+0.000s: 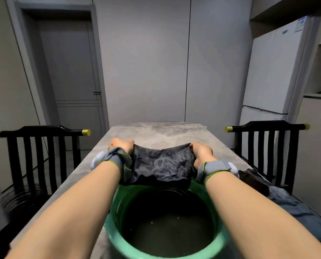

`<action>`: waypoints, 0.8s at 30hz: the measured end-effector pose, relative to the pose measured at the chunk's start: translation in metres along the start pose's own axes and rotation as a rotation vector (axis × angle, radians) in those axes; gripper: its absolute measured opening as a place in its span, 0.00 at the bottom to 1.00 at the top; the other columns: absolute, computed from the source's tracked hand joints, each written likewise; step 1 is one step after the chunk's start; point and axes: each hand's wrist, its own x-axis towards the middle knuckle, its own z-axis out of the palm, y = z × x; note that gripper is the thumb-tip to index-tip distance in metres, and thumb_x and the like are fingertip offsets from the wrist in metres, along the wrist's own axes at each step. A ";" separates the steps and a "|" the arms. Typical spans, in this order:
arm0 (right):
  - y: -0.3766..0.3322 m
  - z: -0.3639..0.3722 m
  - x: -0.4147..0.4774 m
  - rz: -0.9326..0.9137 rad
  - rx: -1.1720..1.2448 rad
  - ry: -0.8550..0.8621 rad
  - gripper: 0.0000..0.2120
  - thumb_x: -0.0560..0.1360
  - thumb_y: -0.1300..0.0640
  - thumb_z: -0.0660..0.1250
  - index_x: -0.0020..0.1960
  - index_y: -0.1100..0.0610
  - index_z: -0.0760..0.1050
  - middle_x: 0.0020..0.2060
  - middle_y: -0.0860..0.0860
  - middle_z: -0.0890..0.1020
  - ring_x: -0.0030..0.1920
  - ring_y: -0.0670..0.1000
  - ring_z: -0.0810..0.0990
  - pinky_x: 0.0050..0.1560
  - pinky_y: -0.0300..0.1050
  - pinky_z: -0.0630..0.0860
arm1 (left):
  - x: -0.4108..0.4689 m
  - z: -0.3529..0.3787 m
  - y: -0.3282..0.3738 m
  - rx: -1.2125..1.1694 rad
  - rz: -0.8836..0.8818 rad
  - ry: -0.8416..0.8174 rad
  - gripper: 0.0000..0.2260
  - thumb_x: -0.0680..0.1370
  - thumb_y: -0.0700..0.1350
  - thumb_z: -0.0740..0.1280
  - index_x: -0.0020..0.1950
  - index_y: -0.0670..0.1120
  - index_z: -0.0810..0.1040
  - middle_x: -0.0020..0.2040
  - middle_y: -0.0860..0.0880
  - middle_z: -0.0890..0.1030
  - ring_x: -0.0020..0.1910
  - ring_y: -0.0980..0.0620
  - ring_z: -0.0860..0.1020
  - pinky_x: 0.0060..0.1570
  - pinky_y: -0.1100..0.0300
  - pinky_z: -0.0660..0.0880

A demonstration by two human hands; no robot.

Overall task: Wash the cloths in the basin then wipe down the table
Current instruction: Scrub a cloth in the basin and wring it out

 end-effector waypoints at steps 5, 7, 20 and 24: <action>-0.005 0.010 -0.032 0.053 -0.055 -0.260 0.13 0.75 0.61 0.65 0.33 0.57 0.68 0.23 0.52 0.71 0.25 0.49 0.70 0.23 0.36 0.69 | -0.013 0.014 0.034 -0.025 0.089 -0.160 0.24 0.78 0.53 0.63 0.63 0.33 0.74 0.64 0.39 0.76 0.62 0.40 0.75 0.59 0.54 0.72; -0.004 0.012 -0.046 0.024 -0.086 -0.413 0.12 0.76 0.58 0.65 0.35 0.56 0.70 0.25 0.51 0.74 0.26 0.48 0.72 0.26 0.37 0.71 | -0.027 0.023 0.050 -0.285 0.107 -0.345 0.24 0.78 0.56 0.61 0.56 0.34 0.76 0.56 0.40 0.80 0.50 0.42 0.80 0.52 0.52 0.78; -0.027 -0.103 -0.009 -0.071 0.128 -0.235 0.11 0.73 0.67 0.55 0.35 0.59 0.72 0.25 0.56 0.79 0.28 0.55 0.78 0.41 0.46 0.74 | -0.067 0.107 0.063 -0.294 -0.055 -0.871 0.20 0.80 0.58 0.55 0.64 0.44 0.68 0.45 0.45 0.77 0.37 0.51 0.73 0.51 0.57 0.66; -0.041 -0.139 0.004 -0.085 0.070 -0.157 0.09 0.73 0.67 0.59 0.36 0.62 0.73 0.27 0.58 0.78 0.33 0.57 0.76 0.42 0.48 0.75 | -0.080 0.136 0.084 -0.549 -0.105 -0.923 0.13 0.81 0.47 0.58 0.38 0.46 0.69 0.26 0.51 0.76 0.26 0.55 0.74 0.37 0.61 0.69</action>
